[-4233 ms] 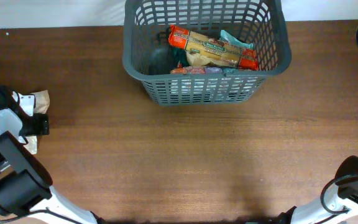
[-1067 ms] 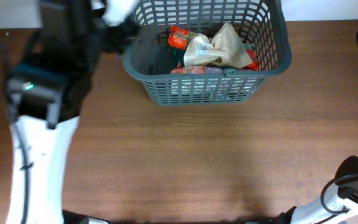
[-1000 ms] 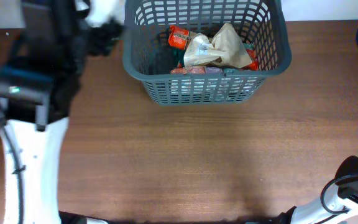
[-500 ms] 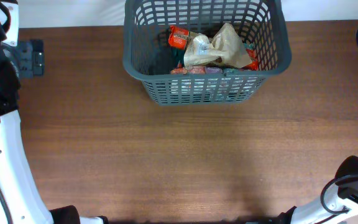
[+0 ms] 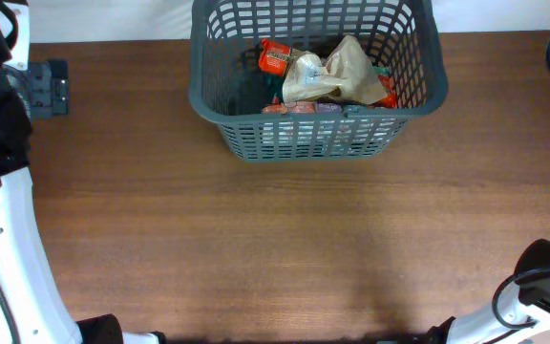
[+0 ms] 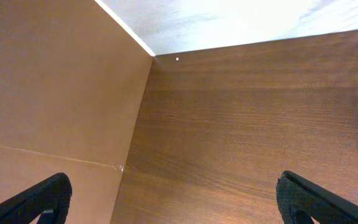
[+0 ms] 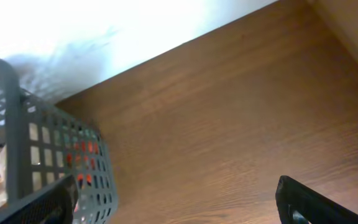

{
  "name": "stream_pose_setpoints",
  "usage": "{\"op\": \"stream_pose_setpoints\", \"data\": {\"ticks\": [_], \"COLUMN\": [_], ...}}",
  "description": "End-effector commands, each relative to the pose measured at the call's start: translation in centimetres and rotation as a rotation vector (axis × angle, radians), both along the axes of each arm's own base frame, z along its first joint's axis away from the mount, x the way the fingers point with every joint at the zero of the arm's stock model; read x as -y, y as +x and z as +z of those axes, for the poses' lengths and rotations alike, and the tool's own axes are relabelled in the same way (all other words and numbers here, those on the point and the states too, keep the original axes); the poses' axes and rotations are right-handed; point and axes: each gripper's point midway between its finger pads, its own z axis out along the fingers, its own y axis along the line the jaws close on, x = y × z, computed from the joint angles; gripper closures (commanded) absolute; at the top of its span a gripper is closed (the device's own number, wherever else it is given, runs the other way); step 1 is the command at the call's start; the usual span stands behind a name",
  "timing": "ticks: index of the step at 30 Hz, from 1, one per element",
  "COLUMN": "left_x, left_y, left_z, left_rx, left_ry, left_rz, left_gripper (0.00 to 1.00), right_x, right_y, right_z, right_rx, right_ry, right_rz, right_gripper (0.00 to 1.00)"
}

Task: Pack container

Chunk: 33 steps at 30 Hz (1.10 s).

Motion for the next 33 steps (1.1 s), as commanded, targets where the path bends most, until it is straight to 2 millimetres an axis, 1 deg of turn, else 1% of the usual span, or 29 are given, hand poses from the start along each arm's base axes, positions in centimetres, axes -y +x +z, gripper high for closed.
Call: {"op": "stream_pose_setpoints", "data": {"ticks": [1,4,5,8,11,12,14,15,16,18,19,20,21,22,24,27,33], "left_x": [-0.3,-0.3,-0.3,-0.3,-0.3,-0.3,-0.3,-0.3,-0.3,-0.3,-0.3,-0.3,-0.3,-0.3,-0.3,-0.3,-0.3], "left_y": [0.0,0.0,0.0,0.0,0.0,0.0,0.0,0.0,0.0,0.0,0.0,0.0,0.0,0.0,0.0,0.0,0.0], "left_z": [-0.2,-0.2,-0.2,-0.2,-0.2,-0.2,-0.2,-0.2,-0.2,-0.2,-0.2,-0.2,-0.2,-0.2,-0.2,-0.2,-0.2], "left_rx": [0.000,0.000,0.000,0.000,0.000,0.000,0.000,0.000,0.000,0.000,0.000,0.000,0.000,0.000,0.000,0.000,0.000], "left_ry": [-0.009,-0.009,-0.009,-0.009,-0.009,-0.009,-0.009,-0.009,-0.009,-0.009,-0.009,-0.009,-0.009,-0.009,-0.009,-0.009,-0.009], "left_rz": [0.021,0.021,0.021,0.021,0.021,0.021,0.021,0.021,0.021,0.021,0.021,0.021,0.021,0.021,0.021,0.021,0.021], "left_gripper": [0.01,0.01,0.01,0.01,0.01,0.01,0.01,0.01,0.01,0.01,0.01,0.01,0.01,0.01,0.01,0.01,0.01], "right_x": [-4.2,-8.0,-9.7,-13.2,-16.5,-17.4,-19.5,-20.5,-22.1,-23.4,-23.9,-23.9,-23.6,-23.2,-22.0,-20.1,-17.9], "right_y": [0.0,-0.8,-1.5,-3.5,-5.9,-6.7,-8.4,-9.3,-10.8,-12.4,-13.3,-14.0,-14.5,-14.8,-15.3,-16.3,-17.8], "right_z": [2.6,5.5,6.9,10.0,12.5,13.0,13.8,13.8,13.4,12.2,11.2,10.4,9.5,9.1,8.2,6.4,1.9], "right_rx": [0.056,0.119,0.153,0.230,0.300,0.317,0.345,0.351,0.348,0.325,0.305,0.298,0.306,0.324,0.370,0.440,0.600], "right_ry": [-0.028,-0.057,-0.072,-0.100,-0.119,-0.121,-0.122,-0.119,-0.109,-0.094,-0.087,-0.101,-0.129,-0.150,-0.205,-0.289,-0.379], "right_rz": [0.086,0.158,0.190,0.258,0.326,0.347,0.396,0.423,0.469,0.509,0.526,0.533,0.521,0.499,0.439,0.333,0.193], "right_gripper": [0.01,0.01,0.01,0.01,0.01,0.01,0.01,0.01,0.01,0.01,0.01,0.01,0.01,0.01,0.01,0.01,0.01]}}
